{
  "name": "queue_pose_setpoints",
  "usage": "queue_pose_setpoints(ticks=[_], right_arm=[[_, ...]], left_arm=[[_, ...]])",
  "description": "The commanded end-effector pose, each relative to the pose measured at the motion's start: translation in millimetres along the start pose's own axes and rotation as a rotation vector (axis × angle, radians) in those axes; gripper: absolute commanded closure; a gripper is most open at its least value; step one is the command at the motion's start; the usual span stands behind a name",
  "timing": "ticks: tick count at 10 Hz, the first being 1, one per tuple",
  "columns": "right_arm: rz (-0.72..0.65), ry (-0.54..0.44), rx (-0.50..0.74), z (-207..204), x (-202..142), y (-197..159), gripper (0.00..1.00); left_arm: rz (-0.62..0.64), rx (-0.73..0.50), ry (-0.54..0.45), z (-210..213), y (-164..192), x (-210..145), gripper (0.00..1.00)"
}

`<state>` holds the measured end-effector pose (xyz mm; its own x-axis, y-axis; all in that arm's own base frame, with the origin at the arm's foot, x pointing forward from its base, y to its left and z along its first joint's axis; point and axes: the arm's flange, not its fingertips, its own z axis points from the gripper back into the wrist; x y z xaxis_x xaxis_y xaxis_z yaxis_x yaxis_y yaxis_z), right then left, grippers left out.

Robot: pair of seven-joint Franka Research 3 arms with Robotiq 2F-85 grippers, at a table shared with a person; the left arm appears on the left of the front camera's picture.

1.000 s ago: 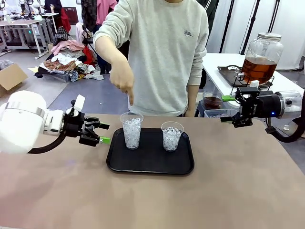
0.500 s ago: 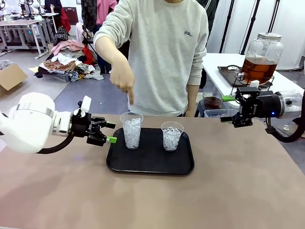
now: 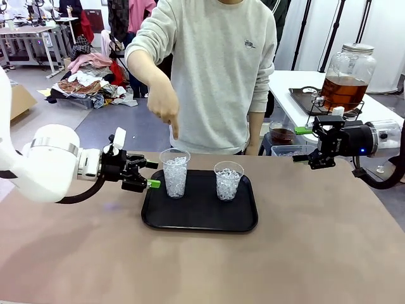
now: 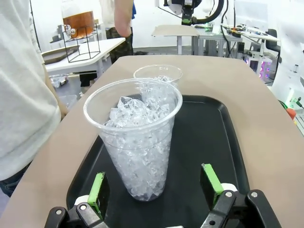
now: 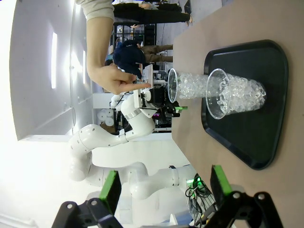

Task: Pour the drink into the iced cup.
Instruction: Pick up the iced cup indicated by the human and present it to them.

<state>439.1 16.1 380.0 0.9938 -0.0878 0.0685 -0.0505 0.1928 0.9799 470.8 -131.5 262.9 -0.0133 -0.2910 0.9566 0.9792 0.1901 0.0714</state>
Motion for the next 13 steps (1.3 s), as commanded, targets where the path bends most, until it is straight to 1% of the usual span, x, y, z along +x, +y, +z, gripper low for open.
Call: queue_pose_setpoints(ticks=[1,13], right_arm=[[0.003,-0.002,0.001,1,0,2,0.0],[0.003,-0.002,0.001,1,0,2,0.0]], left_arm=[[-0.028,0.021,-0.028,-11,2,-5,0.0],[-0.023,0.026,-0.042,-41,18,-9,0.0]])
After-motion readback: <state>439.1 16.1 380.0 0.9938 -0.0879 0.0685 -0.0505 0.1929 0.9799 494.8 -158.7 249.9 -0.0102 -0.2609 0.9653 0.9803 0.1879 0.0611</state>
